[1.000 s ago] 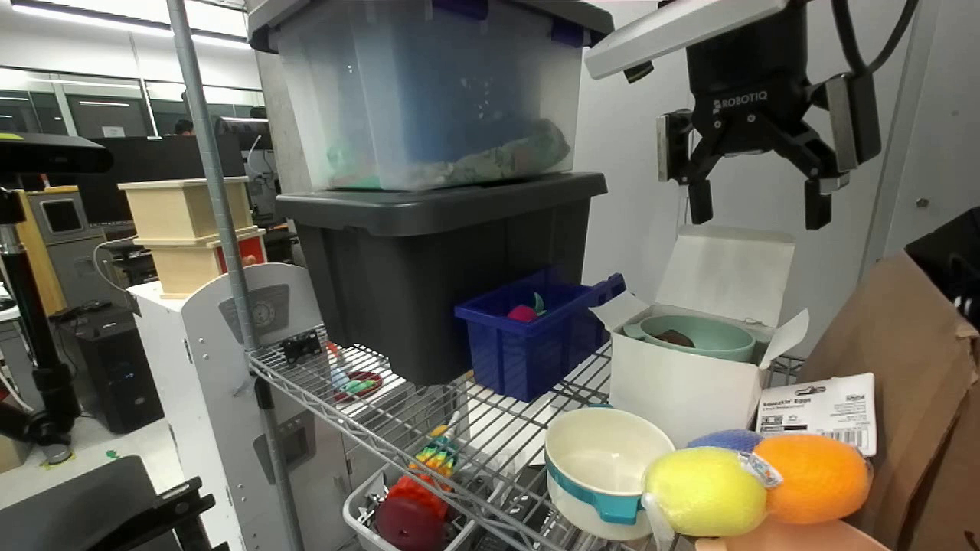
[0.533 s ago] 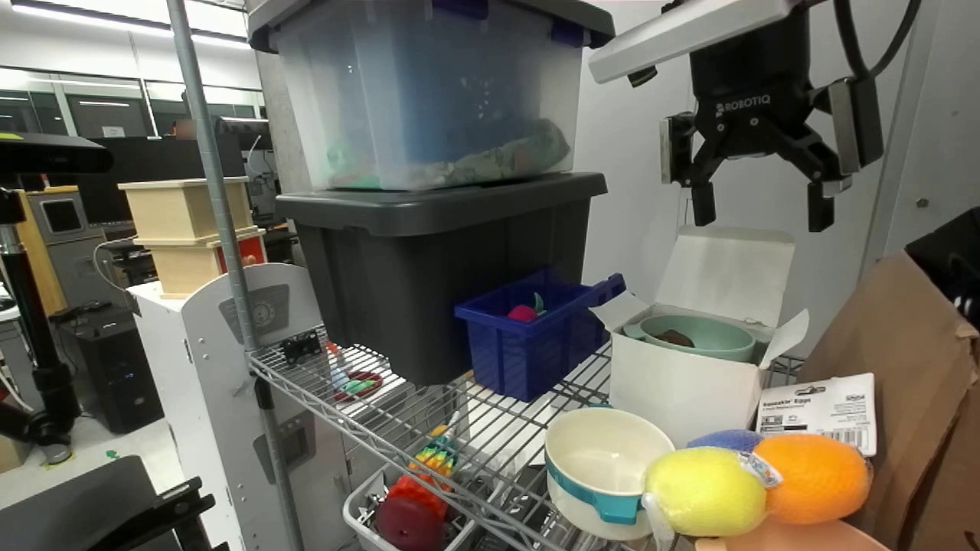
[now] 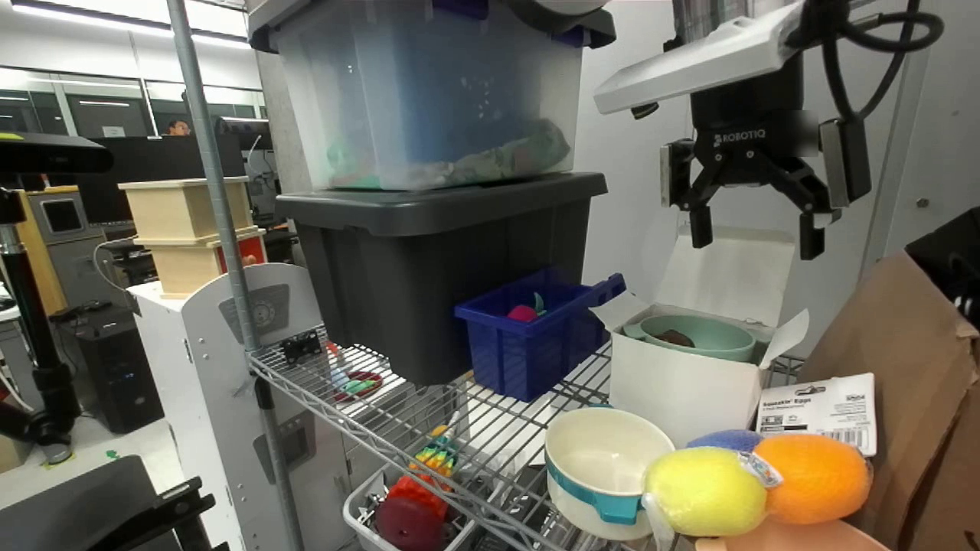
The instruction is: Take the thing in the box out
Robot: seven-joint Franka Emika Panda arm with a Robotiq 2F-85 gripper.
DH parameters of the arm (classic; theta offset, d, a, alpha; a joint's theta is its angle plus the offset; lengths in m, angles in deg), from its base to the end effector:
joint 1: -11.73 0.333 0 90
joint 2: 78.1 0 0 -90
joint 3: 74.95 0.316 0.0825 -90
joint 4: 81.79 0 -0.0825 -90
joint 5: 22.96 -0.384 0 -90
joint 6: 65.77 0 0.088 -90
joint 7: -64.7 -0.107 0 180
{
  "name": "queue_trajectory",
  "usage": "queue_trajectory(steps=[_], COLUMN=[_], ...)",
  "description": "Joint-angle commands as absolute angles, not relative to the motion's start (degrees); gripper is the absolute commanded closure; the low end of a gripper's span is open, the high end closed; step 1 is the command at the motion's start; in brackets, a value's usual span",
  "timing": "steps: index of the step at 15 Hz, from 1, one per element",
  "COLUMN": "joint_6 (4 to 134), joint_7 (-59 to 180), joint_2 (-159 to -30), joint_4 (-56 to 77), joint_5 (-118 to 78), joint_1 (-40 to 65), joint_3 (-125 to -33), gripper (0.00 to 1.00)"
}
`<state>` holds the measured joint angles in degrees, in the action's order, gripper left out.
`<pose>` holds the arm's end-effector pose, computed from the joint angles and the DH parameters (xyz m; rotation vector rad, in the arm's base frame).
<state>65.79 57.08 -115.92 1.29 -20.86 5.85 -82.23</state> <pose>0.7216 -0.1505 0.3198 2.9795 -0.4611 0.2802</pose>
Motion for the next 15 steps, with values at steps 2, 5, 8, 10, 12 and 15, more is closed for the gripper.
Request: queue_trajectory(steps=[2,5,8,10,12,15], joint_6=[64.0,63.3,62.9,62.2,61.5,61.2], joint_7=[58.7,59.2,59.7,59.8,60.1,60.6], joint_2=[-118.3,-119.5,-120.7,-122.0,-123.0,-124.0], joint_4=[-2.6,-3.7,-4.3,-5.5,-6.3,-6.9], joint_5=[-23.0,-23.6,-24.2,-24.2,-24.3,-24.2], joint_1=[5.0,4.9,5.0,5.0,4.9,4.9], joint_3=[-80.2,-79.3,-78.6,-78.5,-78.2,-78.1], gripper=[0.00,0.00,0.00,0.00,0.00,0.00])
